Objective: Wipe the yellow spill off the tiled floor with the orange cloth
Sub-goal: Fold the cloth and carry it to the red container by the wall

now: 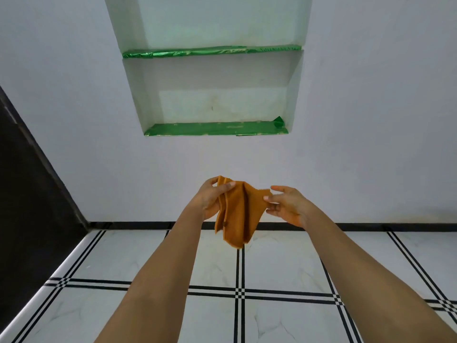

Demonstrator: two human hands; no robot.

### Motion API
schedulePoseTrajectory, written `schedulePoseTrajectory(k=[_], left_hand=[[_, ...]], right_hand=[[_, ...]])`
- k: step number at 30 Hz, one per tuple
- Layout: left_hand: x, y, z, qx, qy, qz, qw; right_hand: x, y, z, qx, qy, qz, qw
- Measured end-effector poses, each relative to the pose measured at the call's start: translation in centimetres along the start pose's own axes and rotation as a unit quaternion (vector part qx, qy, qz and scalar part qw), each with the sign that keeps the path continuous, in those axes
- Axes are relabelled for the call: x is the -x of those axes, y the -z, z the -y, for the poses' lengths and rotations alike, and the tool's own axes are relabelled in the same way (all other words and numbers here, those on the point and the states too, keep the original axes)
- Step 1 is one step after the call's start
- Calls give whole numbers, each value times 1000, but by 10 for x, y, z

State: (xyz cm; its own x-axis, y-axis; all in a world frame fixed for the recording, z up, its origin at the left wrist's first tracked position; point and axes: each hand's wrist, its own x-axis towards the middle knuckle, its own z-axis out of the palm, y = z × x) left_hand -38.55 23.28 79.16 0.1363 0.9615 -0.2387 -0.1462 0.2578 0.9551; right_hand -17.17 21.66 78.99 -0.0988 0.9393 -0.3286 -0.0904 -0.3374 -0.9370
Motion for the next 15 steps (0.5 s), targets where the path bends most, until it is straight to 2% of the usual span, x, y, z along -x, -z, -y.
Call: schedulePoseTrajectory(k=[2, 5, 8, 10, 15], left_hand=[[0, 2, -4, -22, -5, 27, 999], [-2, 1, -13, -132, -36, 27, 990], [-5, -3, -19, -215, -90, -24, 972], [-9, -2, -23, -272, -113, -48, 955], [-9, 4, -32, -383, -141, -53, 912]], right_hand=[[-1, 1, 8, -35, 32, -31, 998], [-1, 2, 20, -21, 52, -30, 998], [-2, -2, 28, 69, 68, -10, 995], [-4, -4, 31, 145, 84, -28, 985], [-1, -6, 44, 242, 115, -74, 961]])
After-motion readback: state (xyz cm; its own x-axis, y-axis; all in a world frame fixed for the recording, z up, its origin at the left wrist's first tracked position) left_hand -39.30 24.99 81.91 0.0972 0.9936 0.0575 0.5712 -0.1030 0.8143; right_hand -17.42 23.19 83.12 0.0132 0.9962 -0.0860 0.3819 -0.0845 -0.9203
